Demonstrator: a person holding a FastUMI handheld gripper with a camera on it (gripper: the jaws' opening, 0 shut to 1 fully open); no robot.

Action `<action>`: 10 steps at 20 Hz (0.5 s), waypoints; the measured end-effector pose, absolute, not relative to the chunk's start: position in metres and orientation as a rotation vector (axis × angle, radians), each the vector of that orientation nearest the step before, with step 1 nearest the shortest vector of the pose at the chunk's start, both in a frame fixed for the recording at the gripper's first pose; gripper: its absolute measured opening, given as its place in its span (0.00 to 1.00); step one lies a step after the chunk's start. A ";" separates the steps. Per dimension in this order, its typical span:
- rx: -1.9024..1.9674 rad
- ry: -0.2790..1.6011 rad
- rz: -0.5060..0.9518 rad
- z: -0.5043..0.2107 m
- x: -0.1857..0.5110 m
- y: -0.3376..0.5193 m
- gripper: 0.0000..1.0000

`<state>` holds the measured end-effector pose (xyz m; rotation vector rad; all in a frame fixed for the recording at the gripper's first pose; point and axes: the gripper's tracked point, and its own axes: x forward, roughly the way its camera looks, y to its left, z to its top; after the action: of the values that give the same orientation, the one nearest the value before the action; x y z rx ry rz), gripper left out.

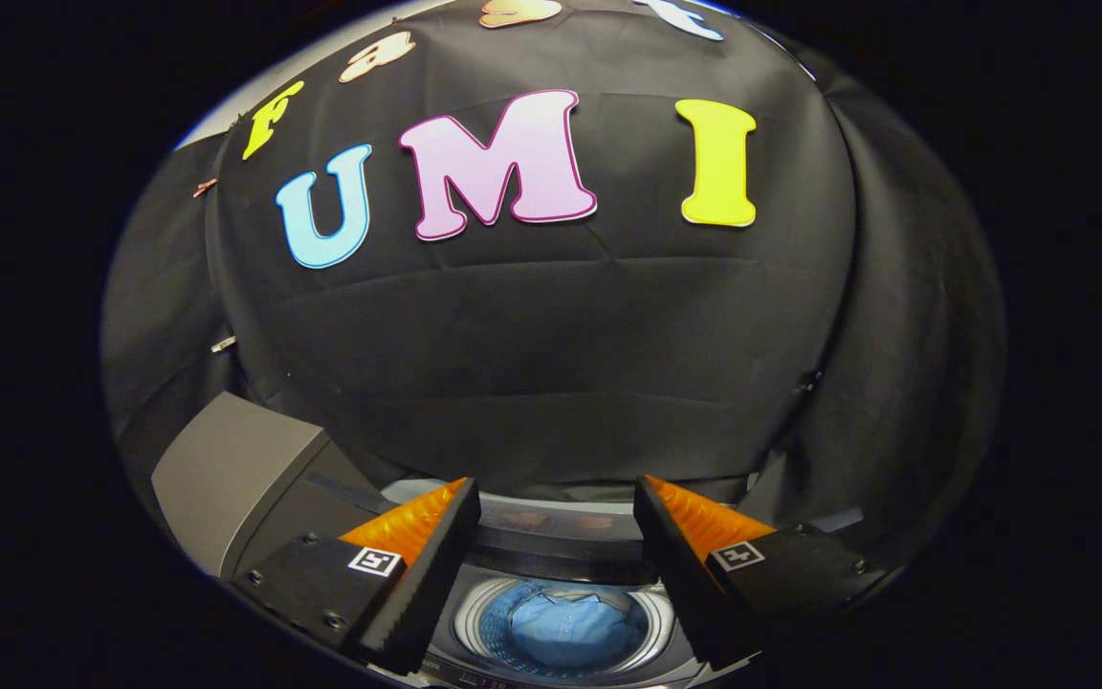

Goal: Put the clothes into the washing machine and then close the washing machine lid.

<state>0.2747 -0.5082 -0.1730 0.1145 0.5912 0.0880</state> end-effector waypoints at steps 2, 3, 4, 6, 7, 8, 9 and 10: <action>0.116 0.593 0.098 -0.174 0.268 -0.504 1.00; 0.118 0.596 0.101 -0.175 0.266 -0.502 1.00; 0.120 0.598 0.105 -0.177 0.256 -0.505 1.00; 0.124 0.603 0.109 -0.176 0.239 -0.508 1.00; 0.124 0.608 0.111 -0.176 0.234 -0.509 1.00; 0.127 0.614 0.113 -0.178 0.233 -0.507 1.00; 0.130 0.622 0.116 -0.180 0.229 -0.506 1.00; 0.135 0.627 0.120 -0.182 0.226 -0.505 1.00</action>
<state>0.2260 -0.5052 -0.1817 0.1353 0.6269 0.1205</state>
